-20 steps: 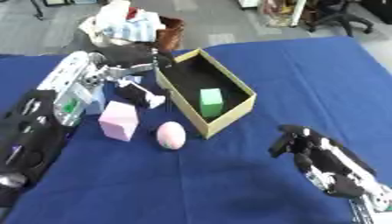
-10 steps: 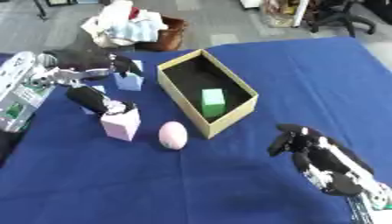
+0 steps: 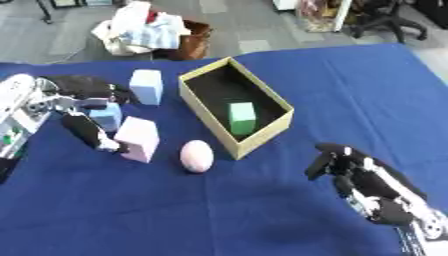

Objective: Pick up objects on the table and place them in the box.

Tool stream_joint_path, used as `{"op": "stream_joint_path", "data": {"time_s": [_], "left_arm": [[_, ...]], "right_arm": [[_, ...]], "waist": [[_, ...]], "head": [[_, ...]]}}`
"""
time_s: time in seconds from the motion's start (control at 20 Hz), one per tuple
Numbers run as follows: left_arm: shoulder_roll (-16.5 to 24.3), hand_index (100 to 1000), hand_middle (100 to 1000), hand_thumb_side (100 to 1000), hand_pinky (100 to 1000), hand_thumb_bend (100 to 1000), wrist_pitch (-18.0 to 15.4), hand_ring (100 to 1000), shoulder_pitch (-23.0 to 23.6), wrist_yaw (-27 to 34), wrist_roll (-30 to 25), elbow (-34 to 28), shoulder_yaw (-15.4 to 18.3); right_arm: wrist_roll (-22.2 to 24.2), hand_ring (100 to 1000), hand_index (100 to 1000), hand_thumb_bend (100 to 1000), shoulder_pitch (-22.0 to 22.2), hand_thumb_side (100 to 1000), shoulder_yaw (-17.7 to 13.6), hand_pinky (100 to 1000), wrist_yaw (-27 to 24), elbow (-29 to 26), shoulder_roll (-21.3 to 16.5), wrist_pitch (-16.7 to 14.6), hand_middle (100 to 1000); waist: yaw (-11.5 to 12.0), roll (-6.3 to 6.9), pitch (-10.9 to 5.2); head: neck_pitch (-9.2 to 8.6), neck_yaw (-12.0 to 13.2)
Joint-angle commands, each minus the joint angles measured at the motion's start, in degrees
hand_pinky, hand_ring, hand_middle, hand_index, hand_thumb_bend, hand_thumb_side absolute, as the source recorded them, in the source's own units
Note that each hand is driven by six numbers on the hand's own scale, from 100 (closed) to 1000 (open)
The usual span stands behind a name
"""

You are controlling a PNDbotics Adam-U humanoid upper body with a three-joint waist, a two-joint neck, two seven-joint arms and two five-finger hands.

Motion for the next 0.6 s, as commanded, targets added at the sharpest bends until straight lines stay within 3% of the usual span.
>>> {"op": "stream_joint_path", "data": {"time_s": [0.05, 0.6], "left_arm": [[0.98, 962, 905, 564, 866, 517, -1.29, 835, -0.82, -1.66, 1.02, 1.18, 0.38], [-1.5, 959, 890, 457, 861, 406, -1.85, 826, -1.61, -2.17, 6.1, 5.15, 1.0]], "right_arm": [[0.11, 709, 913, 100, -0.47, 452, -0.39, 676, -0.06, -0.52, -1.05, -0.32, 653], [-0.01, 709, 913, 100, -0.3, 449, -0.52, 677, 0.03, -0.33, -0.98, -0.37, 653]], "waist": [[-0.07, 0.5, -1.26], [-0.08, 0.27, -1.18]], "head": [[-0.56, -0.27], [-0.37, -0.43]]}}
